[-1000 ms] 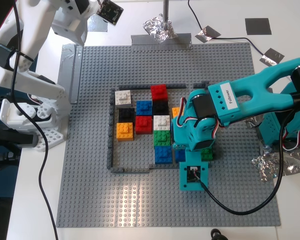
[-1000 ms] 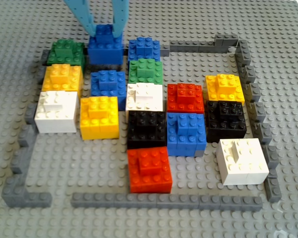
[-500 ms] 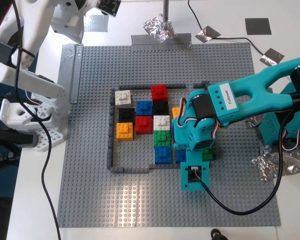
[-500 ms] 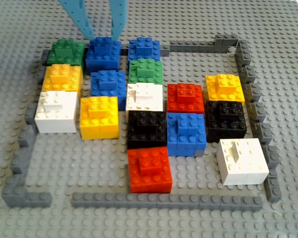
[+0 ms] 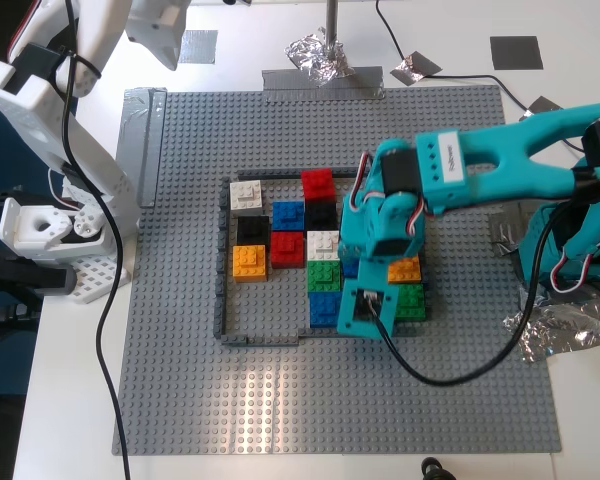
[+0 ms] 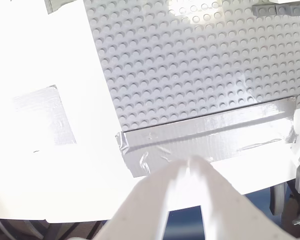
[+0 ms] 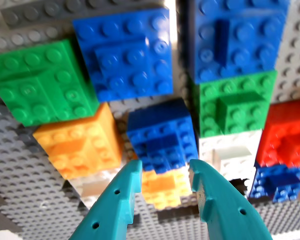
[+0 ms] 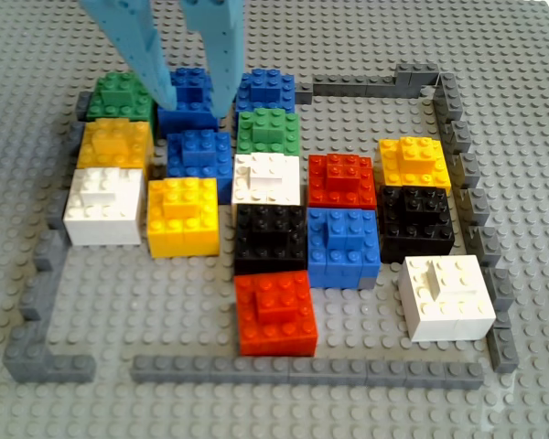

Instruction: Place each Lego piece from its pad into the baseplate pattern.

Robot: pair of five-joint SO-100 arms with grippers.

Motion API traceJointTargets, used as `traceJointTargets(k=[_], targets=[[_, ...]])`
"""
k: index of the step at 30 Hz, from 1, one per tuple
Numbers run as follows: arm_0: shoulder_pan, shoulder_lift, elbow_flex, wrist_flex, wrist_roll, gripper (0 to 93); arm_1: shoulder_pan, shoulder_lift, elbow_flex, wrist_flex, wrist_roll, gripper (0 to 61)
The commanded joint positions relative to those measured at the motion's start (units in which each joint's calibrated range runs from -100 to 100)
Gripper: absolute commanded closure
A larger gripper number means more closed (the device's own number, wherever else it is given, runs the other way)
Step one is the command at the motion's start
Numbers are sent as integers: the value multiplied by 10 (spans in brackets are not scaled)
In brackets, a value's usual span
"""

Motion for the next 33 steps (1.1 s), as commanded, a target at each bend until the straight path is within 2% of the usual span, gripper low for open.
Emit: traceJointTargets(k=[1, 11, 18, 25, 33], targets=[[49, -65, -12, 0, -1, 819, -4, 8, -52, 11, 0, 612], [188, -121, -9, 3, 2, 819, -57, 8, -35, 11, -24, 612], [315, -122, -11, 3, 21, 819, -100, 18, -39, 5, -61, 612], [422, -122, -17, 3, 26, 819, -127, 54, -86, 13, -65, 612], [506, -114, -50, 3, 41, 819, -134, 31, -44, 14, -68, 612]])
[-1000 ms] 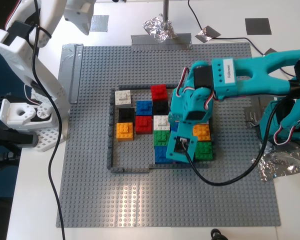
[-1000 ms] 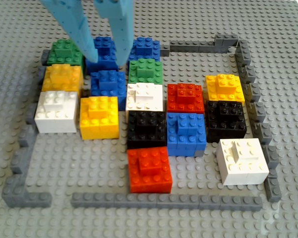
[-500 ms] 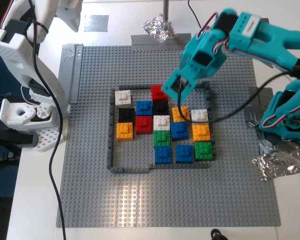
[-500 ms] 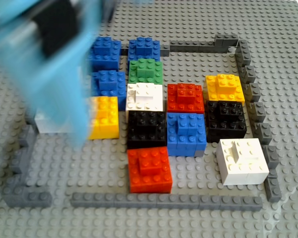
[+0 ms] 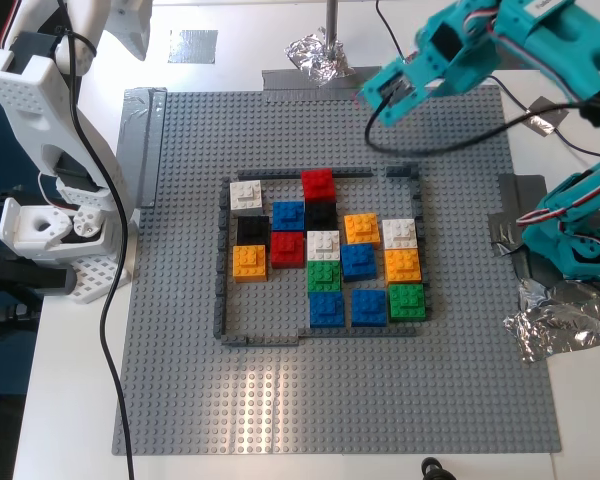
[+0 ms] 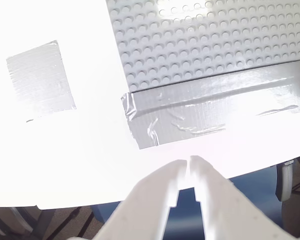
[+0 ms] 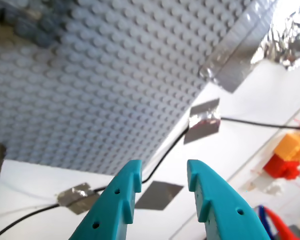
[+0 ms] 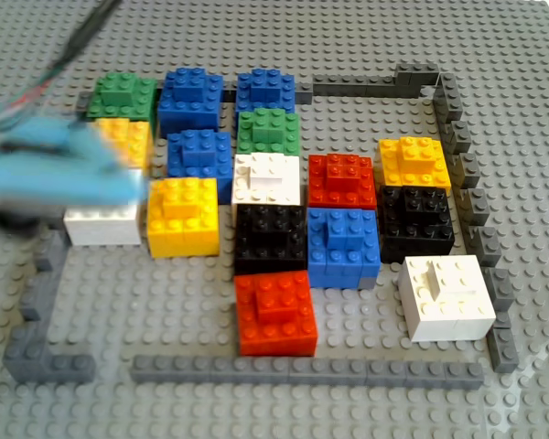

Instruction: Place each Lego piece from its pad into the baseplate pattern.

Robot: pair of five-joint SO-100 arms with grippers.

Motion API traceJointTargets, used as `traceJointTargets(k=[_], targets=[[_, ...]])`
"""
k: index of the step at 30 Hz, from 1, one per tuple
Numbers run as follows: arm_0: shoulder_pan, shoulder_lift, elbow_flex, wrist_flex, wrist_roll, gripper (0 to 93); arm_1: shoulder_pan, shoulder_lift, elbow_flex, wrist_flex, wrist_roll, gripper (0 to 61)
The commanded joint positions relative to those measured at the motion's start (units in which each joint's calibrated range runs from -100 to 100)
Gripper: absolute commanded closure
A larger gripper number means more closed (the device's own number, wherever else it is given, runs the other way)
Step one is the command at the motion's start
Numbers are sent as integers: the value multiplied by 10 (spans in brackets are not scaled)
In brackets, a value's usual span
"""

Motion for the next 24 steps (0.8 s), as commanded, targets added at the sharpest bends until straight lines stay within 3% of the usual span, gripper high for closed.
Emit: traceJointTargets(k=[1, 24], targets=[[46, -15, -31, 3, 2, 819, -8, -33, 0, 14, -2, 612], [261, -15, -30, -2, 27, 818, -10, -51, 21, 14, 1, 612]])
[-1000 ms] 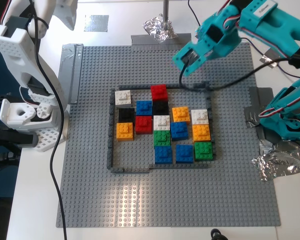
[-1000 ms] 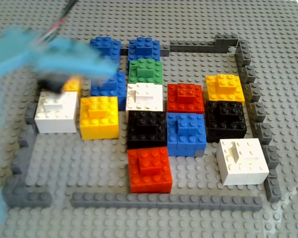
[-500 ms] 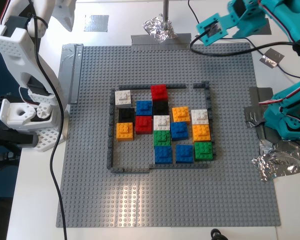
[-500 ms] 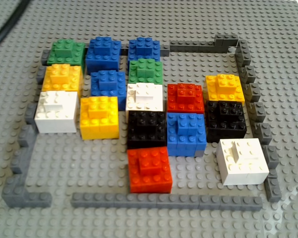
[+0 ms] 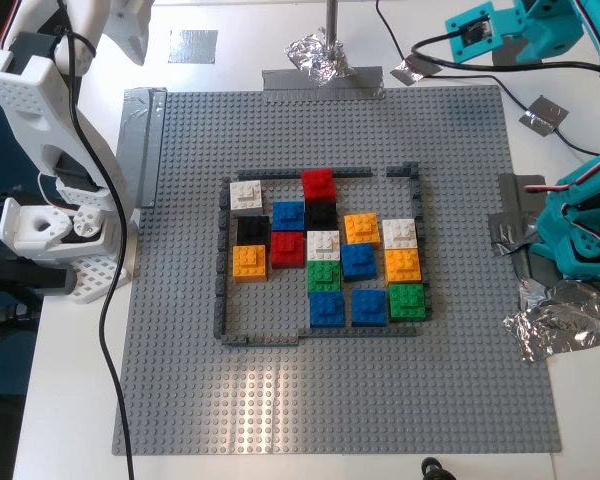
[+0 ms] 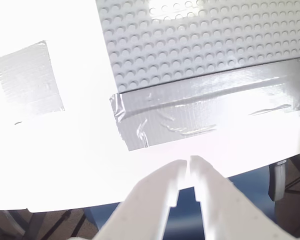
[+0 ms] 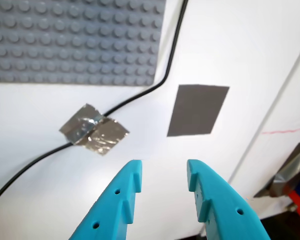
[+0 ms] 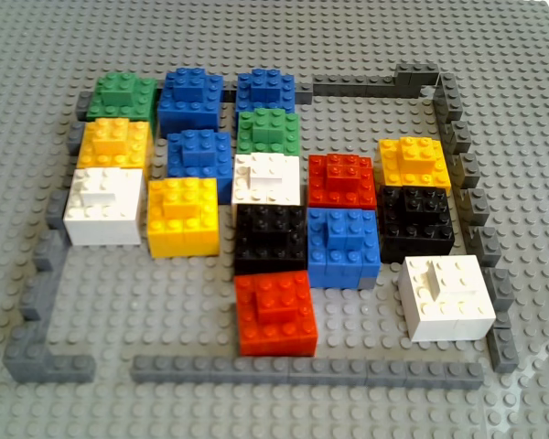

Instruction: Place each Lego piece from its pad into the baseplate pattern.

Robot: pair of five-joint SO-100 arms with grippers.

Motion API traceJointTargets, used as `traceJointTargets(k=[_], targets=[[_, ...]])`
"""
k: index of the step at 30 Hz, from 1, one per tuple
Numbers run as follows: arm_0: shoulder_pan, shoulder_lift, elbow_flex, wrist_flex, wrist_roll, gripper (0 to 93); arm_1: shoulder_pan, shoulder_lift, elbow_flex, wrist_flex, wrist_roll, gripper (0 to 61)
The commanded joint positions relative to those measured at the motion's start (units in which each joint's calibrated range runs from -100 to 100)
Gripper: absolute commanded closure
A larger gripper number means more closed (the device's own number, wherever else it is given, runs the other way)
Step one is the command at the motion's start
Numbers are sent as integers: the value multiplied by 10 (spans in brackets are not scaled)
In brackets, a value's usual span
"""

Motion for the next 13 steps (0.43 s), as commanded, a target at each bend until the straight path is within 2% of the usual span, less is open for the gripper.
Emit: traceJointTargets(k=[1, 13], targets=[[29, -15, -28, -2, 3, 818, -5, -51, 0, 14, 1, 612], [59, -14, -20, -2, 3, 818, -2, -54, 10, 12, 3, 612]])
